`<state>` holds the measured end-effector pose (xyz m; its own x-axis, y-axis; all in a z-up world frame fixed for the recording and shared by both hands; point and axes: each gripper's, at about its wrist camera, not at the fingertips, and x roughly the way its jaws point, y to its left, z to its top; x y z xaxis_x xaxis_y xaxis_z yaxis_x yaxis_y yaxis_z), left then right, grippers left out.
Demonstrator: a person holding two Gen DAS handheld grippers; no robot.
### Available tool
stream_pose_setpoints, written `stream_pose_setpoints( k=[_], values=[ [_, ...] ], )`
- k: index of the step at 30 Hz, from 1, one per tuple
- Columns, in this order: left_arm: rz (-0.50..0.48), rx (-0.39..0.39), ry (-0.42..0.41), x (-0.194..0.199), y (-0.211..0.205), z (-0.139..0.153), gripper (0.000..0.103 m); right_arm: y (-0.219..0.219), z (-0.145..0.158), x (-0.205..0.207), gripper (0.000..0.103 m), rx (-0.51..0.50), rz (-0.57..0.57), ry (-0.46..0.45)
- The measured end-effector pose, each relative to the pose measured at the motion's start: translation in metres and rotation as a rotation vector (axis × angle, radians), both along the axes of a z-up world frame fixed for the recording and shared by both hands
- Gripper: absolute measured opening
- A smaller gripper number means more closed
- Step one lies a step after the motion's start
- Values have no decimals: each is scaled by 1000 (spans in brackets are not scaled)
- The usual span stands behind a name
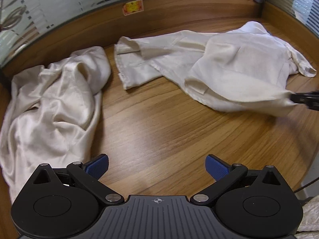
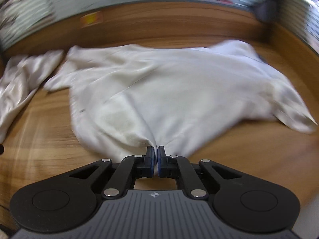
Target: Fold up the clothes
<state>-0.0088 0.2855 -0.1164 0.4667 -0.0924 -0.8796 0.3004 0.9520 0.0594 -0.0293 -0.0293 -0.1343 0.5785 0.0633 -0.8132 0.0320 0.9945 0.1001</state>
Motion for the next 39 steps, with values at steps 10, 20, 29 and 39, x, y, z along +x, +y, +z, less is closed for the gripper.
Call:
stream_pose_setpoints(
  k=[10,20,29,39],
  values=[
    [-192,-20,20,-2,-47,-11,103,-113,3,-103,4,-45,-418,69],
    [-178,-43,52,5,-63,-23,103,-197,0,-178,10,-71,-702,143],
    [-18,-51,33,43,-37,-29,103,-191,27,-150,45,-52,-589,70],
    [51,-12,-50,91,-9,-33,103,-154,39,-98,48,37,-473,44]
  ],
)
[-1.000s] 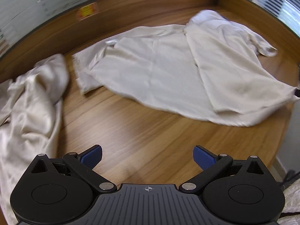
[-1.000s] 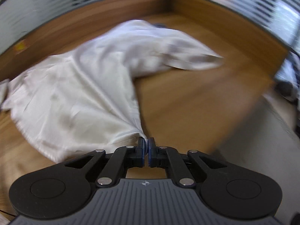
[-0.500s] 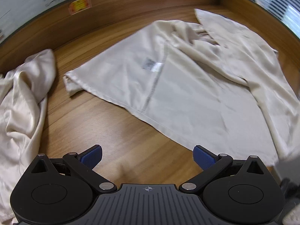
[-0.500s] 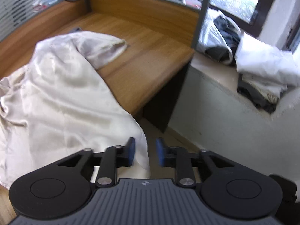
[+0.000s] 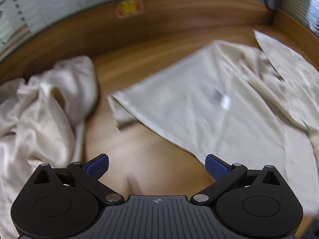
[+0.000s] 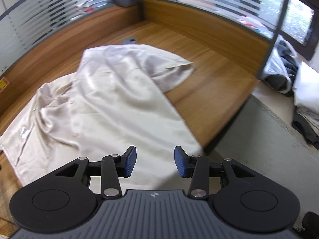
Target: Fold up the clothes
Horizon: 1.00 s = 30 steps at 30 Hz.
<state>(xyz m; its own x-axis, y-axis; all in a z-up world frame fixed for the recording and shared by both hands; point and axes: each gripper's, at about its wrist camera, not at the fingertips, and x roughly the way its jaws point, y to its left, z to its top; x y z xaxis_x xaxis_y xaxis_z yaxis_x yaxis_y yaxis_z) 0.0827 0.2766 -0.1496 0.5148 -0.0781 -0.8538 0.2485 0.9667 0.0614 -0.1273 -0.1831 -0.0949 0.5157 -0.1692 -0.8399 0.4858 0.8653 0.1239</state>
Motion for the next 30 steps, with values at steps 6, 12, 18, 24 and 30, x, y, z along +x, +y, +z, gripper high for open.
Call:
stream_pose_setpoints(
  k=[6,12,18,24,30],
  values=[
    [44,13,-44,37,17,1,103,24,-5,29,48,17,73,13],
    [82,-54,-34,69,37,-2,103,38,-12,54,48,42,107,38],
    [61,-106,-31,96,40,-14,98,45,-15,78,48,47,134,59],
    [42,-105,-6,114,30,-29,76,45,-13,93,48,37,153,70],
    [51,-108,25,112,21,-35,8,40,-11,100,48,35,164,63]
  ],
)
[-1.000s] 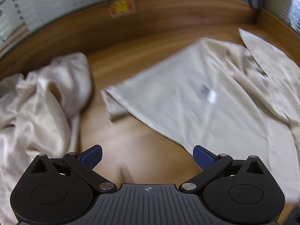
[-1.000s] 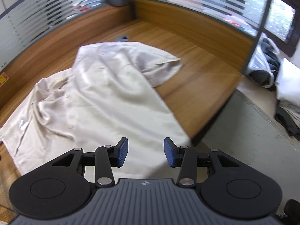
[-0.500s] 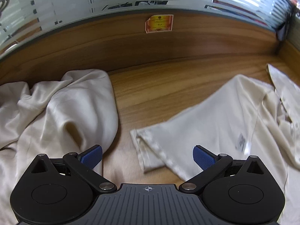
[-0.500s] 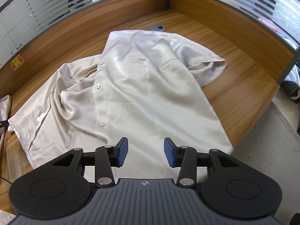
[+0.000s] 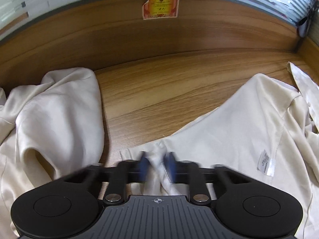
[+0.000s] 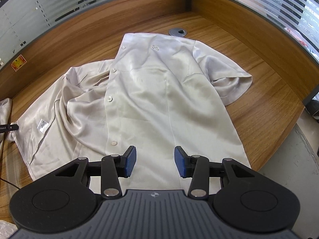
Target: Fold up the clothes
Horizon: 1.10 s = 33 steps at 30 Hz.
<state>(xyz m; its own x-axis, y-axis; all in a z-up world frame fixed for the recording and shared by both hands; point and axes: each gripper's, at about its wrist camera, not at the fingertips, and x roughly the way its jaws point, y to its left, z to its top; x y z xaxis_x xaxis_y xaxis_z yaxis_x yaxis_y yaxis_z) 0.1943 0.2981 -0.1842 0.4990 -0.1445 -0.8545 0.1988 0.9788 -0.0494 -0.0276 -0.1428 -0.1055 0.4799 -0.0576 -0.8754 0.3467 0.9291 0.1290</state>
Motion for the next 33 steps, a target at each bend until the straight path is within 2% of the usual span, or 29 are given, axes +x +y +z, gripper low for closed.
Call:
stream_pose_setpoints(
  k=[5,9,11,16,20,24,28,31,33],
  values=[
    [-5,-52,-79,-26,-14,29,7,-9,2,9,48,16,38,-27],
    [-60,-136,-151,-59,-36,66,6,-21,3,25,48,42,112,-54],
    [-102,-166,-160,-78,-51,80,6,-28,4,37,48,54,162,-58],
    [-198,-213,-120,-121,-102,98,6,-47,7,77,48,58,299,-76],
    [-234,-205,-54,-157,-138,90,6,-61,8,112,48,62,382,-102],
    [-233,-230,65,-178,-161,70,7,-65,2,152,48,49,457,-105],
    [-161,-220,93,-196,-171,60,10,-58,-5,192,48,38,542,-96],
    [-83,-222,74,-203,-165,64,27,-45,-9,220,48,32,612,-90],
    [-24,-220,45,-203,-157,69,48,-34,-10,238,48,38,653,-88]
  ],
)
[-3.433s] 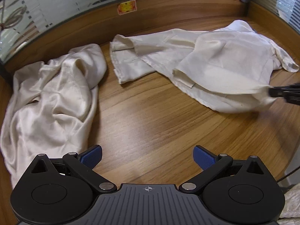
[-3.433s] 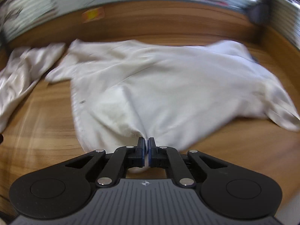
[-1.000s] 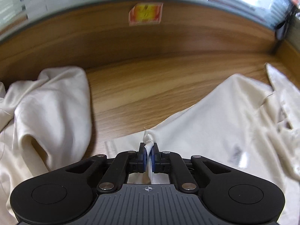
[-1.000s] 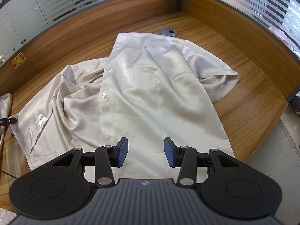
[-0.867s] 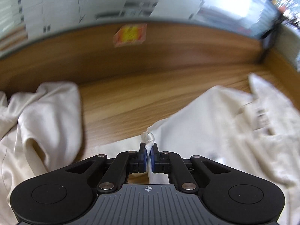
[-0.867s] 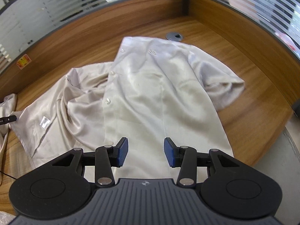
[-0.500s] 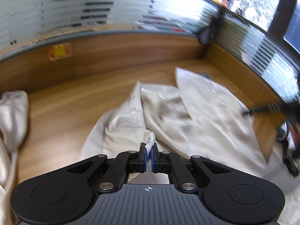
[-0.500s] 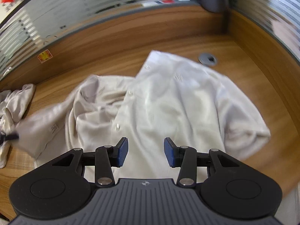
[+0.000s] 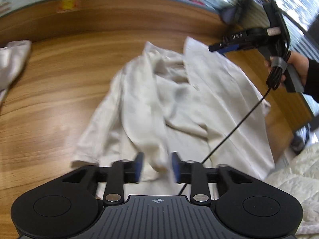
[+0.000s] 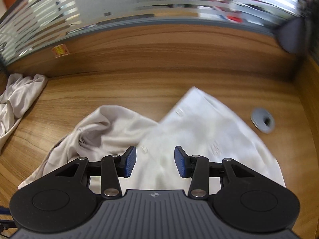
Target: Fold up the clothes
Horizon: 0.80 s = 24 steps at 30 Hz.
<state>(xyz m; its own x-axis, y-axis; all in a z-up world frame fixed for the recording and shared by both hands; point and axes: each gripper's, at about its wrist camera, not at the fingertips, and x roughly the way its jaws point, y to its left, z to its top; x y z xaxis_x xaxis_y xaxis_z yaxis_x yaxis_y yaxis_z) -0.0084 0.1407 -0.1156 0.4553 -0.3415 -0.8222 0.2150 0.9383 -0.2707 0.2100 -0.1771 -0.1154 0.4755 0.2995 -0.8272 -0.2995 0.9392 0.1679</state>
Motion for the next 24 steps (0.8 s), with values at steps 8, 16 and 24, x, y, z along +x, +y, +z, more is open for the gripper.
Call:
stream_pose_setpoints(
  k=[8,16,24],
  values=[
    [148,56,-37,29,22,-11,51,57,0,49,48,21,145,-4],
    [66,102,-16,66,10,-43,48,92,-7,52,48,39,217,29],
    [14,245,-12,78,6,-61,4,112,-6,39,48,34,294,55]
  ],
)
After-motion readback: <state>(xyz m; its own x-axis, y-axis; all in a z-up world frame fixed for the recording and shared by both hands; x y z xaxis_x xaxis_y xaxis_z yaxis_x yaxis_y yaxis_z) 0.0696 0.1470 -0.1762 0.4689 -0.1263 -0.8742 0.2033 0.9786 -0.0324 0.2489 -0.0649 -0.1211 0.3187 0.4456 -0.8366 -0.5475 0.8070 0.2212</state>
